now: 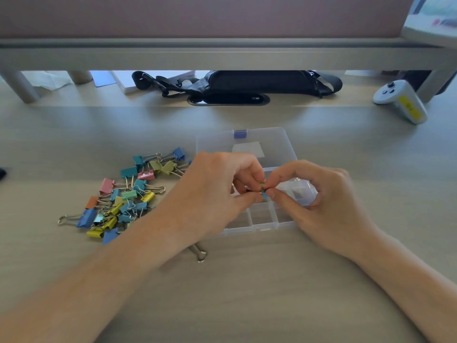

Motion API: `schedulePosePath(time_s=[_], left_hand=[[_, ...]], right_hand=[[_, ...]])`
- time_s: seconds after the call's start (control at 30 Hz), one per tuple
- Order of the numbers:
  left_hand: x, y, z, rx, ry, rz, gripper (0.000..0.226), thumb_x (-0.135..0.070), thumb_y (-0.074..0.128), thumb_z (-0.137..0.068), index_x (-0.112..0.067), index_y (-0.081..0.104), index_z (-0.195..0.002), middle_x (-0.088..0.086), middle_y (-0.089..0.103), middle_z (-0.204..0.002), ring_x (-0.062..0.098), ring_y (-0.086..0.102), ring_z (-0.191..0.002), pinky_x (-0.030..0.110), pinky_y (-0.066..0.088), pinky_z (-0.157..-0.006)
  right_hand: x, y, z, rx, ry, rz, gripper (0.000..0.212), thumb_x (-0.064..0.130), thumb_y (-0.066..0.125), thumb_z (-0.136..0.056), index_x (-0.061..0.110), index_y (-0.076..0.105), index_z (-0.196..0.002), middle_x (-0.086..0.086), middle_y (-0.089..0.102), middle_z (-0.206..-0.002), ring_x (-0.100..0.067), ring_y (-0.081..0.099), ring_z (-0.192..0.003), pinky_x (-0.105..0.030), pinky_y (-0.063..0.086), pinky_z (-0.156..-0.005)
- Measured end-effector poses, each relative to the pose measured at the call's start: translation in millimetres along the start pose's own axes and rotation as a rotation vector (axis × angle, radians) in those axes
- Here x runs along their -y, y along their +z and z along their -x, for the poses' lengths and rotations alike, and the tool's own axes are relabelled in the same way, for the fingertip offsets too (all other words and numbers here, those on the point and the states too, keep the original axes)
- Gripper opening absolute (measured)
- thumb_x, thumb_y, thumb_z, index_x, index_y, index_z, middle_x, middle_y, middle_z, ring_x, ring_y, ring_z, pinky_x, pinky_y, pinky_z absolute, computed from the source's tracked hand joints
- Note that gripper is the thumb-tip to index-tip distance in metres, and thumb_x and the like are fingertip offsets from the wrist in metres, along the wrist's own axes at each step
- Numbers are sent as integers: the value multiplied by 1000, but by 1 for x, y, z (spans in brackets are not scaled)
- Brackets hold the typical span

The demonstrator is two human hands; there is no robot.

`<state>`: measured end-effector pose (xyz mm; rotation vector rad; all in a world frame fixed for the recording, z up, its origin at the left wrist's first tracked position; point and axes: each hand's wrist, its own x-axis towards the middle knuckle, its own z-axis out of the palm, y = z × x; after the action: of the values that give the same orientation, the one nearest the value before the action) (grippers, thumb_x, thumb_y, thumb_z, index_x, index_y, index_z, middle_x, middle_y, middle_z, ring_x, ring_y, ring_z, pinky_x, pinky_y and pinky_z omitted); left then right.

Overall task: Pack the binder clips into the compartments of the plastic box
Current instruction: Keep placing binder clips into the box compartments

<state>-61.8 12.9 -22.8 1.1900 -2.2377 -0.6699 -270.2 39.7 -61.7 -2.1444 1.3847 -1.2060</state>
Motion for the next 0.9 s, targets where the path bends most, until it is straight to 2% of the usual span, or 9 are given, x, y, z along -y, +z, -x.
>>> schedulePosePath(time_s=[0.2, 0.37, 0.47, 0.53, 0.67, 0.73, 0.83, 0.9], left_hand=[[1, -10, 1, 20, 141, -150, 15, -17, 79, -84, -29, 72, -87, -17, 62, -83, 4, 58, -83, 13, 45, -72], [4, -9, 4, 100, 174, -213, 5, -29, 73, -89, -32, 76, -92, -20, 59, -98, 0, 57, -90, 13, 43, -77], [6, -8, 5, 114, 182, -219, 7, -37, 71, -89, -34, 77, -92, -21, 58, -101, 2, 56, -96, 27, 50, -83], [6, -8, 5, 109, 215, -228, 10, -34, 71, -90, -33, 78, -96, -20, 62, -101, 3, 58, -96, 29, 52, -83], [9, -10, 4, 77, 265, -268, 11, -30, 70, -91, -32, 80, -97, -17, 68, -97, 6, 63, -91, 30, 55, -74], [9, -11, 4, 71, 288, -302, 11, -31, 69, -92, -32, 79, -95, -17, 68, -97, 5, 61, -91, 27, 54, -71], [9, -9, 5, 74, 319, -361, 12, -31, 67, -93, -30, 79, -96, -16, 68, -97, 5, 60, -93, 19, 47, -69], [11, -8, 5, 75, 333, -365, 13, -31, 67, -93, -29, 79, -96, -15, 67, -99, 5, 59, -93, 22, 51, -71]], right_hand=[[0, 0, -1, 7, -87, 93, 20, 0, 82, -84, 17, 76, -92, 17, 73, -92, -2, 67, -90, -8, 44, -82], [-1, -1, -2, 48, -160, 193, 18, -1, 79, -86, 16, 75, -91, 12, 71, -90, -2, 61, -88, -7, 42, -82], [-1, -1, -2, 62, -182, 201, 14, 1, 76, -88, 14, 75, -91, 12, 69, -90, -2, 58, -87, -7, 40, -82], [-2, -1, -2, 62, -187, 206, 14, 0, 75, -88, 13, 74, -92, 11, 68, -90, -3, 58, -86, -7, 40, -81], [-2, 0, -2, 63, -209, 212, 10, 2, 72, -90, 11, 74, -92, 5, 70, -91, -12, 61, -86, -18, 47, -78], [-3, 0, -1, 77, -225, 221, 10, 4, 69, -92, 11, 74, -93, 4, 70, -92, -15, 62, -88, -24, 49, -78], [-4, -1, 1, 100, -243, 231, 12, 6, 64, -94, 11, 74, -97, 3, 70, -95, -17, 63, -92, -29, 51, -80], [-6, -1, 2, 111, -255, 250, 13, 7, 62, -96, 10, 74, -99, 2, 71, -98, -20, 63, -95, -32, 52, -82]])
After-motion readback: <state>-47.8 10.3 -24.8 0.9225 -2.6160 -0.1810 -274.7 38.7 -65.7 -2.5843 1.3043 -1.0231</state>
